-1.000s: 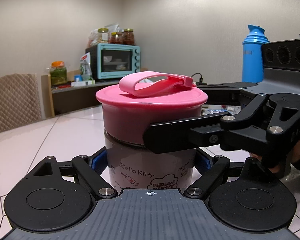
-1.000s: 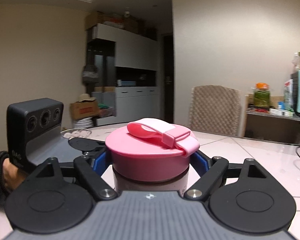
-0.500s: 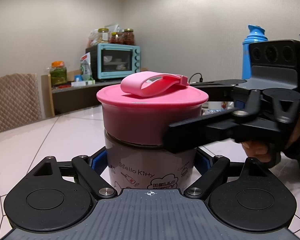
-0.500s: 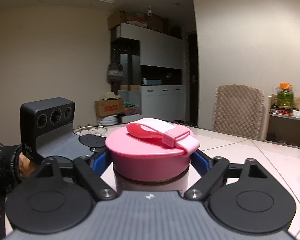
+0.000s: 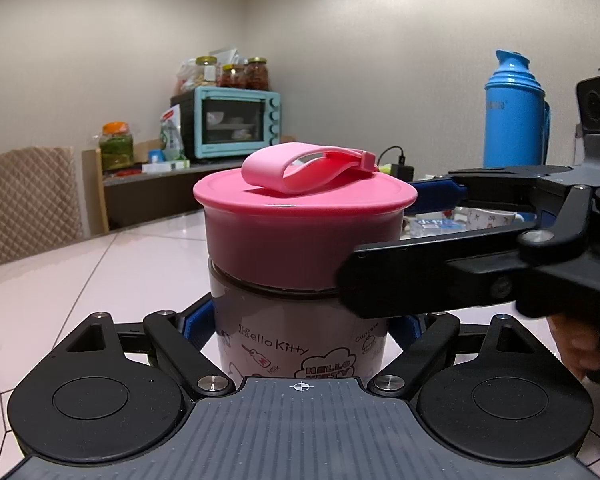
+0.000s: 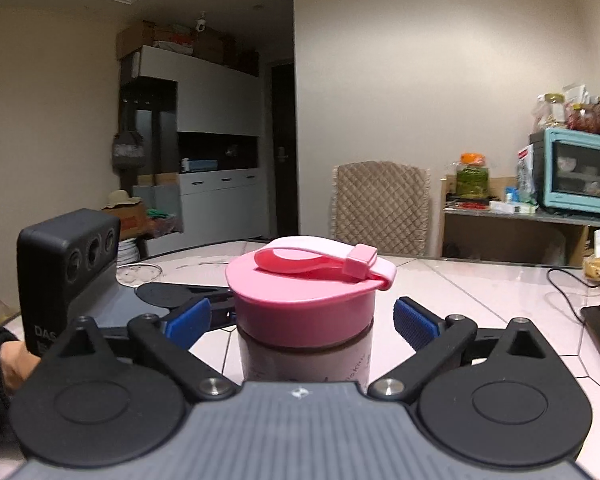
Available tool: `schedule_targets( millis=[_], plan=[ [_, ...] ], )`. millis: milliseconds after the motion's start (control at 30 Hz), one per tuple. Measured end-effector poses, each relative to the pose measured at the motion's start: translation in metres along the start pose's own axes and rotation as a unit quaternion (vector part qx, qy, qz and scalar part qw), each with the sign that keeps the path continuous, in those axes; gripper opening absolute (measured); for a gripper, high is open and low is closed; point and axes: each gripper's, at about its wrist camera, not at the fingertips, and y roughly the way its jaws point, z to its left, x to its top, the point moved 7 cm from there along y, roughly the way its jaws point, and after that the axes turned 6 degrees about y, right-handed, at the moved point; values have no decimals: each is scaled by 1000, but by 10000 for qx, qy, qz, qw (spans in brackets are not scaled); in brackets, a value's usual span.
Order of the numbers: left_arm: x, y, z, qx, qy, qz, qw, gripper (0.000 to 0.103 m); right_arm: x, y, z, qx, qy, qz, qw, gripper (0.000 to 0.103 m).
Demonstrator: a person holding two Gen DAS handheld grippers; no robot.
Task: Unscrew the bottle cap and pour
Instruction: 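Twist the cap with the right gripper while the left gripper holds the bottle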
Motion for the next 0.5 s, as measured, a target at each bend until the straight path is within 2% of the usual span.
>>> schedule_targets(
  millis=[500],
  plan=[
    [0, 0, 0, 1, 2, -1, 10000, 90, -2, 20, 20, -655, -7, -142, 9978, 98]
  ],
)
